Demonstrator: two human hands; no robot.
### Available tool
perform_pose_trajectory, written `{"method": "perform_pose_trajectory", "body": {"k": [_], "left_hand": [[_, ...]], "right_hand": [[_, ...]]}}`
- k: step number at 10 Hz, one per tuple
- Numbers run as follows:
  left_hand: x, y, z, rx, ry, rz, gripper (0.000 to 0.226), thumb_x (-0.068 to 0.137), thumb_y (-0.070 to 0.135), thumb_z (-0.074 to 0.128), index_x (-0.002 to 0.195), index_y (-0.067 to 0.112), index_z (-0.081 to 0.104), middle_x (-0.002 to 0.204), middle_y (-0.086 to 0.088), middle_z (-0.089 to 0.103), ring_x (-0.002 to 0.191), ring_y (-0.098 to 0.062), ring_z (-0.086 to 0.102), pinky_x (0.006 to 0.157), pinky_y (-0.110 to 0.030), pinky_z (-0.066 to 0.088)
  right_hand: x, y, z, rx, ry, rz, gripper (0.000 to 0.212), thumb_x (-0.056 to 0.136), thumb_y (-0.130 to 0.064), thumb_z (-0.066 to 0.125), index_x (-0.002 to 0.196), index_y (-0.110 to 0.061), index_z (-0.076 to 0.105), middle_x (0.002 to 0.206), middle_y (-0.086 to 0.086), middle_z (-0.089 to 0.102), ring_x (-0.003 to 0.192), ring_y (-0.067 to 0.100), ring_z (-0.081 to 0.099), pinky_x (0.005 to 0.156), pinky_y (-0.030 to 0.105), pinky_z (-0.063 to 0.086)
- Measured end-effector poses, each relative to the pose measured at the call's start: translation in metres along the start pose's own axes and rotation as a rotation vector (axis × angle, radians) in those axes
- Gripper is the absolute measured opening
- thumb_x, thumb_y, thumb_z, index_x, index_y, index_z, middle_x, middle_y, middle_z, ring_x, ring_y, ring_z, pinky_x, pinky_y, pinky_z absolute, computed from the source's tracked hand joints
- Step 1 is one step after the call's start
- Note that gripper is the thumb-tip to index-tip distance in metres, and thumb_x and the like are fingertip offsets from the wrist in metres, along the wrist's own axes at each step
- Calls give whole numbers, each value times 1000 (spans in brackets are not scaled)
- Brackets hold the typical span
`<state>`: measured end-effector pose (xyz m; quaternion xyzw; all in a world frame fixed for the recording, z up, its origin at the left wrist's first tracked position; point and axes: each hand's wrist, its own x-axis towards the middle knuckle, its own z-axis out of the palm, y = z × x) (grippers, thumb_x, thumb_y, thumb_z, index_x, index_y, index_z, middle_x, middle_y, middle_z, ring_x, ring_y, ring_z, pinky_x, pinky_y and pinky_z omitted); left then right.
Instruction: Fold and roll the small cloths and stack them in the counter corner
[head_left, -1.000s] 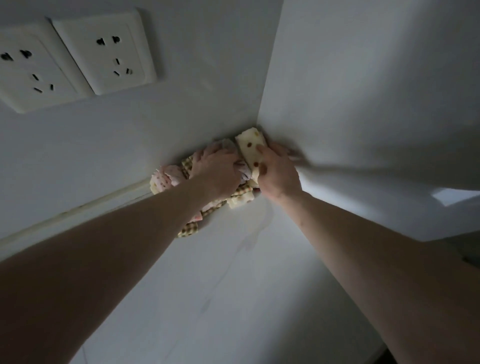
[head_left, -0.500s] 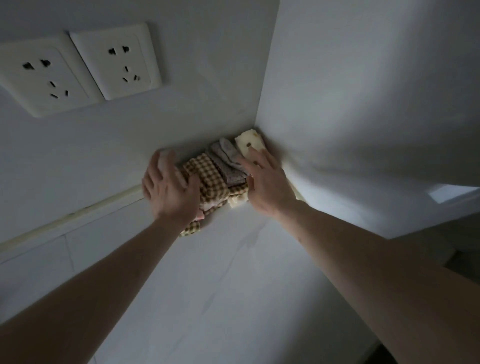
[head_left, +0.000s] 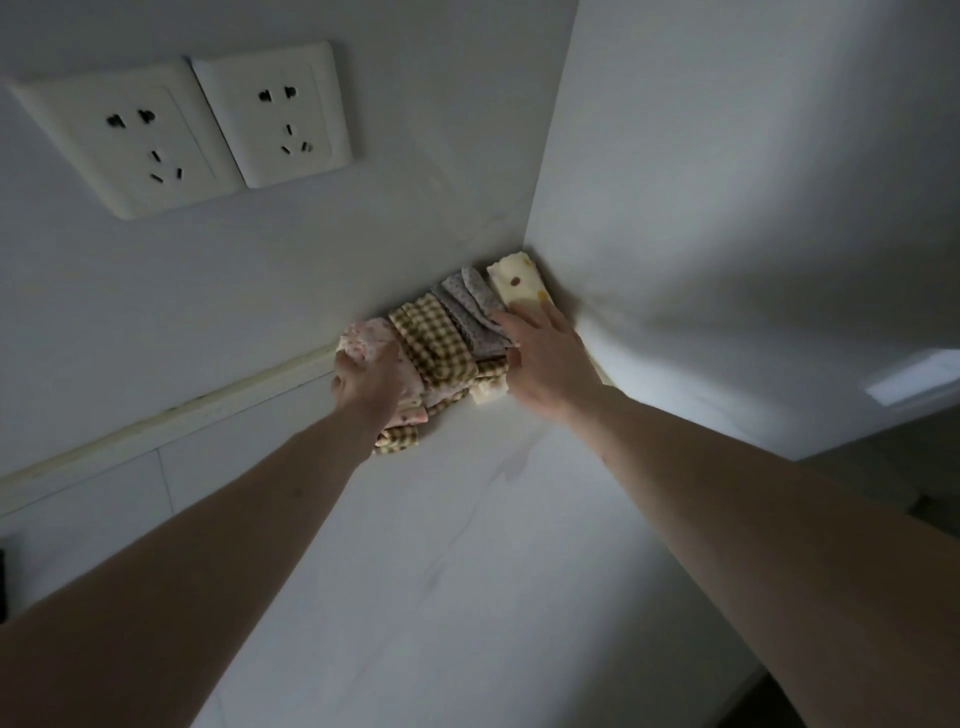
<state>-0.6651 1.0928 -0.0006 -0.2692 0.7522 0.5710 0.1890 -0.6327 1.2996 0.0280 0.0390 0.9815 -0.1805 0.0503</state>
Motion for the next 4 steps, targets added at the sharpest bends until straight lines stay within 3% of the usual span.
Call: {"method": "perform_pose_trajectory", "body": {"k": [2,3,4], "left_hand": [[-16,-12,-25,73,14,55,87,96,65,46,164,29,4,170,-7,12,153,-36,22,121,-56,23],[-39,-23,-46,181,13,127,87,96,69,44,164,29,6,171,-4,9,155,-34,17,122,-57,19],[-63,-40,-66,289,-16,207,82,97,66,45,163,28,15,170,-4,13,155,-32,19,124,-54,20]], "right_hand": [[-27,-8,-4,99,95,31,64,100,-9,47,160,-24,30,166,6,29,156,24,14,127,32,8],[-50,-14,9,143,147,91,67,100,-7,47,161,-25,25,168,2,23,157,27,11,128,41,17],[-85,-30,23,202,132,144,67,100,-7,50,161,-21,24,168,1,23,155,24,15,126,40,22]]}}
